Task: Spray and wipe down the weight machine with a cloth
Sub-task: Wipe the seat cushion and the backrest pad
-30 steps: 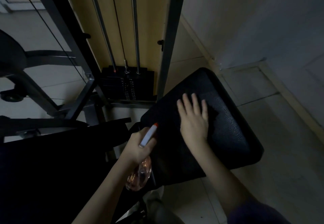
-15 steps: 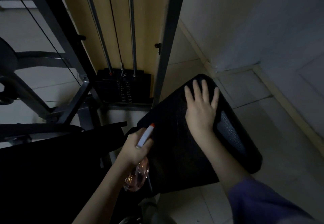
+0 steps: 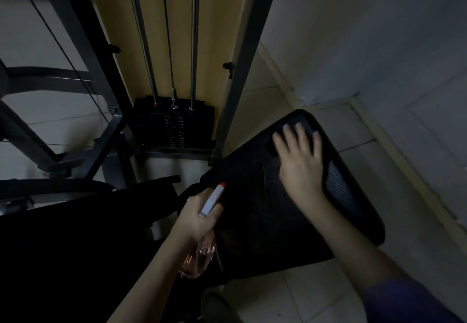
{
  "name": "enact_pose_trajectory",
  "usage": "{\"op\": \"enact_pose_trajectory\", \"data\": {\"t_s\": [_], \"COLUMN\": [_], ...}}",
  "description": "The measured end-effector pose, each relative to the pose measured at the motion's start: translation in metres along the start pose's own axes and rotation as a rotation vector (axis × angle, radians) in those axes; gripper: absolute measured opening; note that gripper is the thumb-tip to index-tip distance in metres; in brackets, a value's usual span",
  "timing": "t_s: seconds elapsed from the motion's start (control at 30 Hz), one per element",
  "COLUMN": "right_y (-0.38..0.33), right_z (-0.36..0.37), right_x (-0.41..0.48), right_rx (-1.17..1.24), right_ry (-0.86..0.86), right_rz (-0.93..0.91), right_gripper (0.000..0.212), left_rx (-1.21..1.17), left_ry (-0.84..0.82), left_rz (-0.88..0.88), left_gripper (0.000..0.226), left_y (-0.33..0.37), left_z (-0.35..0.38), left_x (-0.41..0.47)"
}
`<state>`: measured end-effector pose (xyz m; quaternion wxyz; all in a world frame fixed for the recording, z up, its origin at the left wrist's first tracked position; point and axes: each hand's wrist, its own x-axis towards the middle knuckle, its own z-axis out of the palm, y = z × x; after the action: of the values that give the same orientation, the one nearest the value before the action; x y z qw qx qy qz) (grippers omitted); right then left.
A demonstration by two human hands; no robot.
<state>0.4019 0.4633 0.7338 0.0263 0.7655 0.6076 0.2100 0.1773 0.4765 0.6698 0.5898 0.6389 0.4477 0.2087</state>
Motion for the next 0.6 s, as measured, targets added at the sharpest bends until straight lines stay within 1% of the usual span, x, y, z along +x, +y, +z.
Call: {"op": "enact_pose_trajectory", "data": {"t_s": [0.07, 0.13, 0.2, 0.3, 0.37, 0.43, 0.5, 0.6], "right_y": [0.001, -0.015, -0.04, -0.07, -0.072, -0.061, -0.045, -0.029], "right_z": [-0.001, 0.007, 0.024, 0.047, 0.05, 0.046, 0.039, 0.03], "right_x": [0.028, 0.041, 0.036, 0.004, -0.016, -0.026, -0.024, -0.007], "right_rx": [0.011, 0.003, -0.003, 0.045, 0.097, 0.12, 0.111, 0.11], "right_ry": [0.005, -0.032, -0.074, -0.211, -0.243, -0.202, -0.124, -0.053], "right_rz": [0.079, 0.086, -0.018, -0.237, -0.301, -0.29, -0.241, -0.166], "right_gripper": [0.062, 0.066, 0.065, 0.064, 0.061, 0.057, 0.055, 0.058], "left_rx": [-0.023, -0.02, 0.001, 0.039, 0.036, 0.021, 0.004, -0.004], "left_ry": [0.004, 0.006, 0.01, 0.008, 0.017, 0.026, 0.027, 0.047], "left_rz": [-0.025, -0.026, -0.024, -0.013, -0.012, -0.049, -0.11, -0.199], "left_gripper": [0.034, 0.034, 0.032, 0.034, 0.036, 0.036, 0.034, 0.017], "left_y": [-0.004, -0.007, -0.01, -0.013, -0.014, -0.015, -0.018, -0.024], "left_z": [-0.005, -0.008, -0.009, -0.011, -0.01, -0.01, -0.009, -0.008], "left_x": [-0.002, -0.004, -0.005, -0.006, -0.006, -0.007, -0.007, -0.008]}}
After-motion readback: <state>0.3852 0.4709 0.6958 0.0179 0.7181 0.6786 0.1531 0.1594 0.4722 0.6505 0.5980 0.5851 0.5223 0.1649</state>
